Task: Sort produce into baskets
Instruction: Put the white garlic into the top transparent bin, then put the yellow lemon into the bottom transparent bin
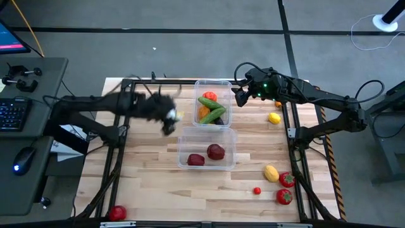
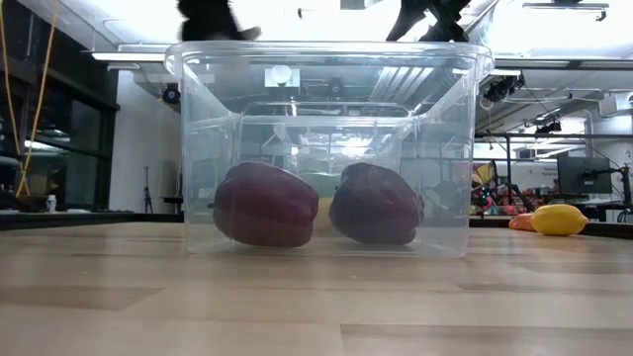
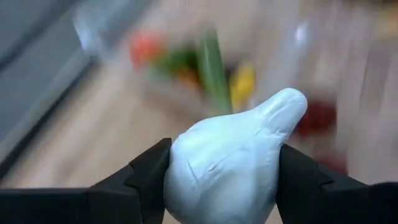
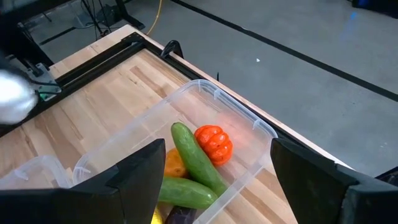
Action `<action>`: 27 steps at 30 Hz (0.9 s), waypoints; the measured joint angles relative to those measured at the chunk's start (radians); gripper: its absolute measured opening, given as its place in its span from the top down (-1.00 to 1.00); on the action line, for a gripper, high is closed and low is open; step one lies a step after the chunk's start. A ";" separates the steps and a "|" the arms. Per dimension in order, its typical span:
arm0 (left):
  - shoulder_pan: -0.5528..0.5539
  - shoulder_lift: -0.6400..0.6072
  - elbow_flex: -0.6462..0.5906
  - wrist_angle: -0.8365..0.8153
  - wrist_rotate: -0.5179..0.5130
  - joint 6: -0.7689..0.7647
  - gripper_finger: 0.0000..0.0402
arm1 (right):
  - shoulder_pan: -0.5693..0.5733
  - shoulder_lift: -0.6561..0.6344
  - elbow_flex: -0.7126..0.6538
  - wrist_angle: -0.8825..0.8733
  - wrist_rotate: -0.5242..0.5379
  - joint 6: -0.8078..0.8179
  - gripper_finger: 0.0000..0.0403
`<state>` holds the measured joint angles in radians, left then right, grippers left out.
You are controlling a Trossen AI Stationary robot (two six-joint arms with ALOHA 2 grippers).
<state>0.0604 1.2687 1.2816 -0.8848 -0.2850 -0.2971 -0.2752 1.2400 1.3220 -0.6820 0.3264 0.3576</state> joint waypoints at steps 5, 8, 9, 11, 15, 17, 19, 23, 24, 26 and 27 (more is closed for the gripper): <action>0.154 0.039 -0.008 0.378 0.079 0.084 -0.03 | 0.000 0.000 0.000 -0.002 0.002 0.000 -0.41; 0.214 0.105 -0.007 0.550 0.147 0.101 -0.03 | 0.000 0.000 0.000 -0.002 0.007 -0.023 -0.41; 0.230 0.135 -0.008 0.591 0.172 0.101 -0.03 | 0.000 0.000 0.000 -0.002 0.010 -0.029 -0.41; 0.255 0.201 -0.008 0.667 0.201 0.097 -0.04 | 0.000 0.000 0.000 -0.002 0.015 -0.044 -0.41; 0.281 0.319 -0.009 0.797 0.241 0.025 -0.11 | 0.000 0.000 0.000 -0.002 0.024 -0.053 -0.41; 0.285 0.363 -0.009 0.839 0.282 -0.002 -0.19 | 0.000 0.000 0.000 -0.002 0.029 -0.053 -0.41; 0.287 0.398 0.007 0.826 0.309 -0.007 -0.30 | 0.000 -0.002 0.000 -0.002 0.034 -0.053 -0.41; 0.287 0.429 0.055 0.783 0.309 0.045 -0.53 | 0.000 -0.014 0.000 -0.002 0.053 -0.064 -0.41; 0.287 0.429 0.068 0.774 0.308 0.058 -0.58 | -0.003 -0.019 0.000 -0.002 0.058 -0.071 -0.41; 0.287 0.424 0.091 0.748 0.306 0.085 -0.65 | -0.010 -0.029 0.000 -0.001 0.060 -0.071 -0.41; 0.291 0.419 0.102 0.725 0.305 0.093 -0.68 | -0.017 -0.036 0.000 -0.002 0.059 -0.071 -0.41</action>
<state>0.3510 1.6875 1.3834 -0.1597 0.0202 -0.2037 -0.2924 1.2042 1.3220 -0.6844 0.3854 0.2870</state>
